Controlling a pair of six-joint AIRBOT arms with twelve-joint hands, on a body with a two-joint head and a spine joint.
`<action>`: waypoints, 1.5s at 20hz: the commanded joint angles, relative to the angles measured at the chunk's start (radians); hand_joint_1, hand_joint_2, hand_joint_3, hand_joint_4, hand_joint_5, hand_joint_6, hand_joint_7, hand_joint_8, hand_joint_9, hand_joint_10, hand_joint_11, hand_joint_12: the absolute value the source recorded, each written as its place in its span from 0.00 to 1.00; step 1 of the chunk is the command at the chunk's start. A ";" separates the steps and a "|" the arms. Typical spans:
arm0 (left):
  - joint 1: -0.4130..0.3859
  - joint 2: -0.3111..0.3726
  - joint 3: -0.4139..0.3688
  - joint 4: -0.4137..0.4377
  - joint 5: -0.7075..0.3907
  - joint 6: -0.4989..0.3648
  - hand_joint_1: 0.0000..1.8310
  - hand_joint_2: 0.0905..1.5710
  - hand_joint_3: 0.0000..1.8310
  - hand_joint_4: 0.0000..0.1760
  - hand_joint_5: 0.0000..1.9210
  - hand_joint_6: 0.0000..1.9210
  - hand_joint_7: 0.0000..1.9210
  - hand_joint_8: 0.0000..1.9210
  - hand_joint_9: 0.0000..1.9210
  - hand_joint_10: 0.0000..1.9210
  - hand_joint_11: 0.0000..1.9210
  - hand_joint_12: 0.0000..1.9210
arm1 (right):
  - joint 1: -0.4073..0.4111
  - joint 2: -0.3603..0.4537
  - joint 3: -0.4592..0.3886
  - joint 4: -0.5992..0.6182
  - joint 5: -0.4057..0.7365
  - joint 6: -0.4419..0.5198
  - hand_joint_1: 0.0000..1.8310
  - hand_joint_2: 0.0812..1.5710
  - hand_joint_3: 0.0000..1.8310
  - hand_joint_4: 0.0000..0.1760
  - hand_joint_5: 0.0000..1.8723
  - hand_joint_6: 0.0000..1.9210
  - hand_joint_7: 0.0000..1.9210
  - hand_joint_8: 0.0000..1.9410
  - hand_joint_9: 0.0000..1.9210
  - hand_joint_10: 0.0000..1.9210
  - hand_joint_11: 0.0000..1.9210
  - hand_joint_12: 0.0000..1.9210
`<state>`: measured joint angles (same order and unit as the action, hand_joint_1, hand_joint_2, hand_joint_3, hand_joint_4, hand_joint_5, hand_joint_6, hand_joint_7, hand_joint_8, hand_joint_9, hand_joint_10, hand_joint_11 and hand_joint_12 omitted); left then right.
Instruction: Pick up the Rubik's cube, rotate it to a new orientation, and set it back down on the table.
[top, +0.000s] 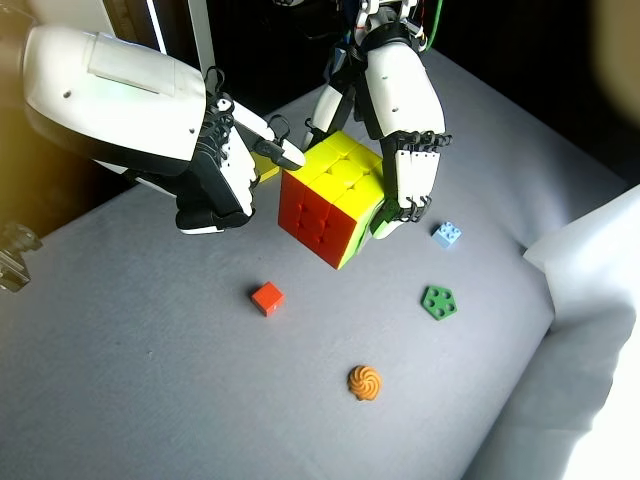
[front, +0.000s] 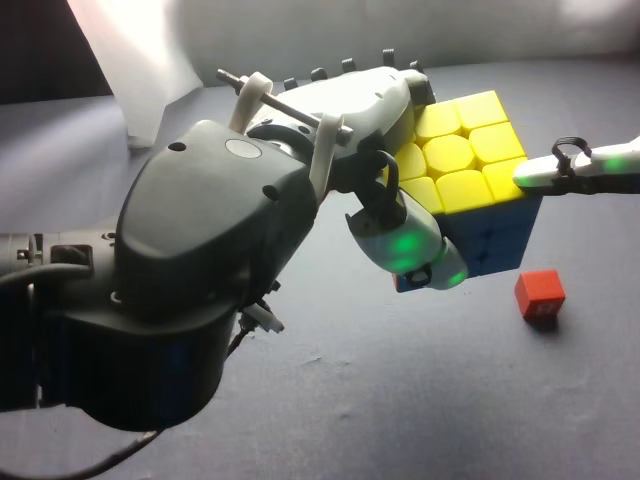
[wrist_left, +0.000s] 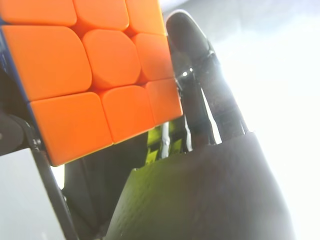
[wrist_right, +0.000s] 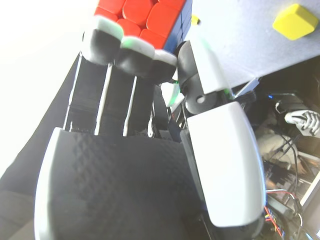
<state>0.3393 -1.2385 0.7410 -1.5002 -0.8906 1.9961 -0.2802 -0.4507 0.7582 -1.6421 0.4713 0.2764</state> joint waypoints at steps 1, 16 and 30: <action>-0.024 0.004 0.003 0.090 -0.022 -0.012 0.73 0.76 0.00 0.00 0.48 0.52 0.34 0.74 0.36 0.78 0.33 0.70 | 0.001 0.000 0.001 0.042 0.002 -0.002 0.64 0.79 0.00 0.00 0.13 0.00 0.43 0.98 0.48 1.00 0.46 1.00; -0.025 0.007 0.003 0.090 -0.022 -0.012 0.73 0.75 0.00 0.00 0.48 0.51 0.36 0.72 0.36 0.79 0.33 0.73 | -0.069 0.000 -0.016 0.019 0.034 0.021 0.64 0.81 0.00 0.00 0.12 0.00 0.45 1.00 0.50 1.00 0.49 1.00; -0.028 0.008 0.004 0.090 -0.022 -0.012 0.68 0.74 0.00 0.00 0.53 0.43 0.37 0.76 0.33 0.68 0.29 0.75 | -0.052 -0.008 -0.017 0.017 0.053 0.022 0.63 0.80 0.00 0.00 0.14 0.00 0.44 0.97 0.49 1.00 0.47 1.00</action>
<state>0.3321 -1.2373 0.7418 -1.5013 -0.8898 1.9961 -0.3378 -0.4572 0.7452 -1.6691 0.5144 0.3012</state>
